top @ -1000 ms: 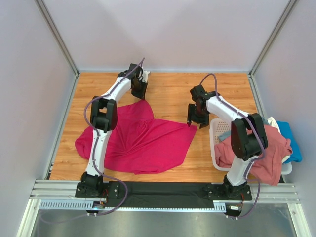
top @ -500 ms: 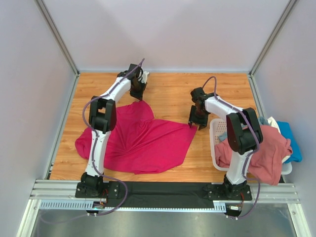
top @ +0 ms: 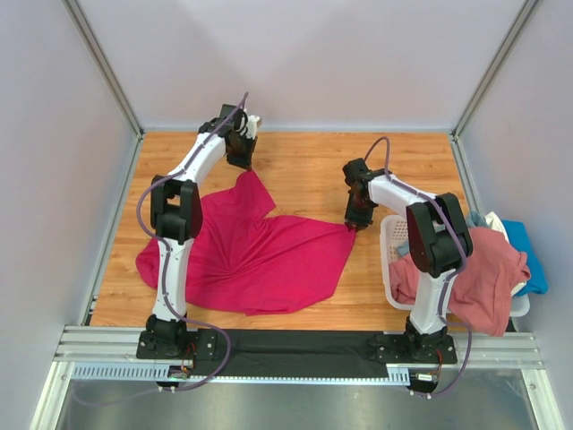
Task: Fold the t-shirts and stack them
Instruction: Flatten the tshirt out
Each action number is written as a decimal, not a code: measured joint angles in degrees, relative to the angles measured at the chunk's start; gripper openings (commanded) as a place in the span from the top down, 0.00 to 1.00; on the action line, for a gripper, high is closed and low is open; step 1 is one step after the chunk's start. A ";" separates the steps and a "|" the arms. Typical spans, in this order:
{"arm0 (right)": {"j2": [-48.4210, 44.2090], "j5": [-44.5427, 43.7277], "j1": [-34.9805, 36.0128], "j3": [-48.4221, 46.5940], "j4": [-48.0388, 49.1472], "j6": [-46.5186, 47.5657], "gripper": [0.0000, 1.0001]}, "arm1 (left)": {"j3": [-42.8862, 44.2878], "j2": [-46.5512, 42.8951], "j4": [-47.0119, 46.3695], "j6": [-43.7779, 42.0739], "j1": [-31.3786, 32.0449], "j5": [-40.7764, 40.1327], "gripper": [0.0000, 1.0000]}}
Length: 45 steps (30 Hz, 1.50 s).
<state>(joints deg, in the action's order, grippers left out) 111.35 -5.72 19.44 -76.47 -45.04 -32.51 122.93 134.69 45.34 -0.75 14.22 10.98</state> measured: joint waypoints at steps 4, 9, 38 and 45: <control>0.07 -0.07 0.07 -0.24 1.09 0.28 1.00 | 0.00 -0.13 0.09 0.22 0.00 0.22 1.00; 0.11 -4.20 0.24 -4.46 1.20 2.03 1.00 | -2.34 -4.68 -0.79 1.33 0.02 -3.54 1.00; -54.34 -4.61 0.26 -11.30 14.51 21.53 1.00 | 4.74 -75.01 -8.57 -6.19 -0.74 -14.08 1.00; -63.87 4.87 0.37 -17.62 13.73 21.11 1.00 | 9.22 -85.57 -11.87 -6.05 -0.74 -11.02 1.00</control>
<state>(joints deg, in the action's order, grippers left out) 47.48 -0.84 19.81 -94.08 -31.31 -11.40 132.16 49.12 33.47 -6.81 13.47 -0.03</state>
